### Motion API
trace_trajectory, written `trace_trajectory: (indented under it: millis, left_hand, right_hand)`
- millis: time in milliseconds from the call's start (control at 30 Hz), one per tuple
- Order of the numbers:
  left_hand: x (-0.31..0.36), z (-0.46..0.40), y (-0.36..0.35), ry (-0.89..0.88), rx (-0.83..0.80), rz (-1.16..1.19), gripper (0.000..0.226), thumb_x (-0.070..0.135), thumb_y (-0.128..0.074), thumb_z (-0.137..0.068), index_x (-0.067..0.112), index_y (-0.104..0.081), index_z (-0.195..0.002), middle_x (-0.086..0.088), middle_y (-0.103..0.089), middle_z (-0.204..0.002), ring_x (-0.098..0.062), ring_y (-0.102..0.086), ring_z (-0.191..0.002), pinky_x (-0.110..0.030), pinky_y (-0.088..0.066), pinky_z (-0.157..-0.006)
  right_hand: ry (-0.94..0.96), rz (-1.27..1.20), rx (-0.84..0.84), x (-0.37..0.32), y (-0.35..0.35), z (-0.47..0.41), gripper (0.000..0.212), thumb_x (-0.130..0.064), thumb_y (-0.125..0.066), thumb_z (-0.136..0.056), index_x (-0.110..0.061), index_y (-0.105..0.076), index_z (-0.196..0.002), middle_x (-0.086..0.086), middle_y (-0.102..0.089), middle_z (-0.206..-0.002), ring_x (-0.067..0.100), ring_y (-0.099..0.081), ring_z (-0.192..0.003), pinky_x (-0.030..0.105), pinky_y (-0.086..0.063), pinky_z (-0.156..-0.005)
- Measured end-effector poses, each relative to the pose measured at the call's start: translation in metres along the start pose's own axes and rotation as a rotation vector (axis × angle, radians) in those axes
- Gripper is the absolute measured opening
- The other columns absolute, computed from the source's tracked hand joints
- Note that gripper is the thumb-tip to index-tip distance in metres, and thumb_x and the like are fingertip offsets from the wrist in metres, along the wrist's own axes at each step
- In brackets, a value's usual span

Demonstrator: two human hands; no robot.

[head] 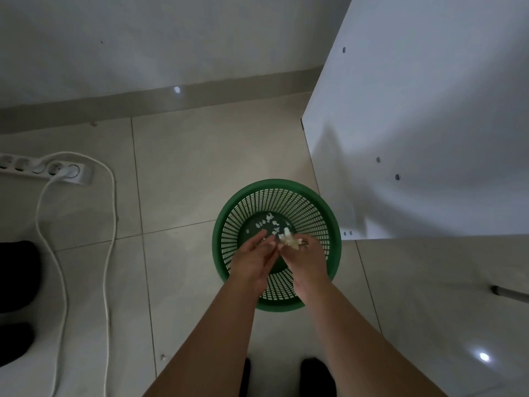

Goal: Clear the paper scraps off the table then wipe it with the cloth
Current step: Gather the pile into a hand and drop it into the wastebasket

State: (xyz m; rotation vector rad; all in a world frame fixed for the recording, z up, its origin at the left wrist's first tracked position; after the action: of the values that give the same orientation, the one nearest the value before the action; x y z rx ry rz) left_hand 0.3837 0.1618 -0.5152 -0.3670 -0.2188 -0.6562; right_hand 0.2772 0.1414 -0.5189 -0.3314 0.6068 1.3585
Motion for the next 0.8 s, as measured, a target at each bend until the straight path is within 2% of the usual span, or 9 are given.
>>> trace_trajectory:
  millis: [67,133,200,267,333,433,567,733,800]
  left_hand:
    - [0.002,0.002,0.002,-0.040,0.048,-0.017,0.027,-0.009,-0.057,-0.086,0.005,-0.061,-0.108,-0.016,-0.065,-0.108,-0.022,-0.065,-0.092,-0.028,-0.055,-0.079]
    - [0.004,0.001,0.005,-0.081,0.085,-0.071,0.021,-0.005,-0.060,-0.085,0.010,-0.063,-0.099,-0.013,-0.065,-0.108,-0.021,-0.065,-0.094,-0.026,-0.055,-0.076]
    - [0.006,-0.001,0.009,-0.126,0.120,-0.172,0.019,0.001,-0.064,-0.084,0.015,-0.066,-0.097,-0.008,-0.065,-0.109,-0.020,-0.062,-0.101,-0.028,-0.054,-0.081]
    - [0.006,-0.003,0.010,-0.157,0.127,-0.261,0.017,0.007,-0.064,-0.085,0.018,-0.068,-0.098,-0.004,-0.066,-0.111,-0.020,-0.061,-0.106,-0.031,-0.053,-0.089]
    - [0.005,-0.003,0.007,-0.170,0.098,-0.319,0.019,0.008,-0.059,-0.089,0.014,-0.068,-0.104,-0.005,-0.067,-0.109,-0.019,-0.063,-0.103,-0.030,-0.054,-0.087]
    - [0.005,-0.002,0.003,-0.183,0.064,-0.353,0.023,-0.001,-0.057,-0.088,0.008,-0.065,-0.108,-0.007,-0.069,-0.101,-0.017,-0.066,-0.091,-0.023,-0.056,-0.073]
    - [0.004,-0.003,0.002,-0.193,0.050,-0.411,0.023,-0.003,-0.059,-0.086,0.010,-0.066,-0.104,-0.008,-0.069,-0.098,-0.022,-0.068,-0.091,-0.033,-0.056,-0.081]
    - [0.007,-0.001,0.007,-0.291,0.131,-0.607,0.023,-0.003,-0.059,-0.084,0.010,-0.066,-0.102,-0.004,-0.068,-0.084,-0.018,-0.066,-0.077,-0.033,-0.057,-0.077]
    - [0.010,0.003,0.009,-0.352,0.136,-0.731,0.020,0.000,-0.056,-0.087,0.011,-0.066,-0.101,-0.003,-0.068,-0.082,-0.014,-0.065,-0.071,-0.028,-0.056,-0.071]
  right_hand:
    - [0.074,0.051,0.051,-0.004,0.004,0.004,0.030,-0.004,-0.074,-0.075,-0.010,-0.055,-0.098,0.004,-0.065,-0.096,0.017,-0.061,-0.089,0.023,-0.045,-0.069]
    - [0.102,0.055,0.056,-0.005,0.005,0.004,0.021,-0.003,-0.075,-0.074,-0.010,-0.062,-0.090,0.007,-0.069,-0.095,0.019,-0.065,-0.088,0.027,-0.052,-0.071]
    - [0.086,0.026,0.032,-0.006,0.004,0.004,0.015,0.000,-0.071,-0.077,-0.013,-0.064,-0.082,0.011,-0.070,-0.096,0.023,-0.069,-0.087,0.034,-0.058,-0.076]
    - [0.088,0.073,0.008,-0.007,0.003,0.003,0.017,0.000,-0.067,-0.081,-0.017,-0.065,-0.079,0.010,-0.071,-0.094,0.022,-0.070,-0.085,0.031,-0.058,-0.075]
    - [0.078,0.095,-0.023,-0.006,0.002,0.001,0.015,-0.001,-0.064,-0.085,-0.015,-0.067,-0.083,0.010,-0.071,-0.096,0.019,-0.070,-0.082,0.029,-0.058,-0.073]
    - [0.049,0.107,-0.062,-0.004,-0.001,0.001,0.022,0.001,-0.055,-0.090,-0.008,-0.068,-0.106,0.010,-0.069,-0.105,0.018,-0.070,-0.085,0.023,-0.058,-0.065]
    - [0.065,0.113,-0.146,-0.002,-0.006,0.006,0.033,0.003,-0.041,-0.096,-0.008,-0.059,-0.122,0.013,-0.066,-0.110,0.023,-0.068,-0.091,0.025,-0.060,-0.065]
    - [0.201,0.299,0.010,-0.003,0.005,0.007,0.010,-0.006,-0.055,-0.091,-0.008,-0.065,-0.089,0.011,-0.069,-0.084,0.026,-0.069,-0.077,0.033,-0.059,-0.070]
    - [0.285,0.450,0.066,-0.005,0.009,0.008,0.013,-0.014,-0.056,-0.092,-0.010,-0.068,-0.090,0.005,-0.070,-0.085,0.021,-0.068,-0.078,0.034,-0.057,-0.077]
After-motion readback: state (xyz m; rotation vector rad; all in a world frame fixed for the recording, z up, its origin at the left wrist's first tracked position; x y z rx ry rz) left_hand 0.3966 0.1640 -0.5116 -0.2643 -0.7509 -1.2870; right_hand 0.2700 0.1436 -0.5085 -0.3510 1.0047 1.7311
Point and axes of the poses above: each hand's wrist, its own z-axis away from the middle knuckle, its own y-axis out of the back of the hand, x = y × z, the point moved 5 cm from there along -z, towards the middle knuckle
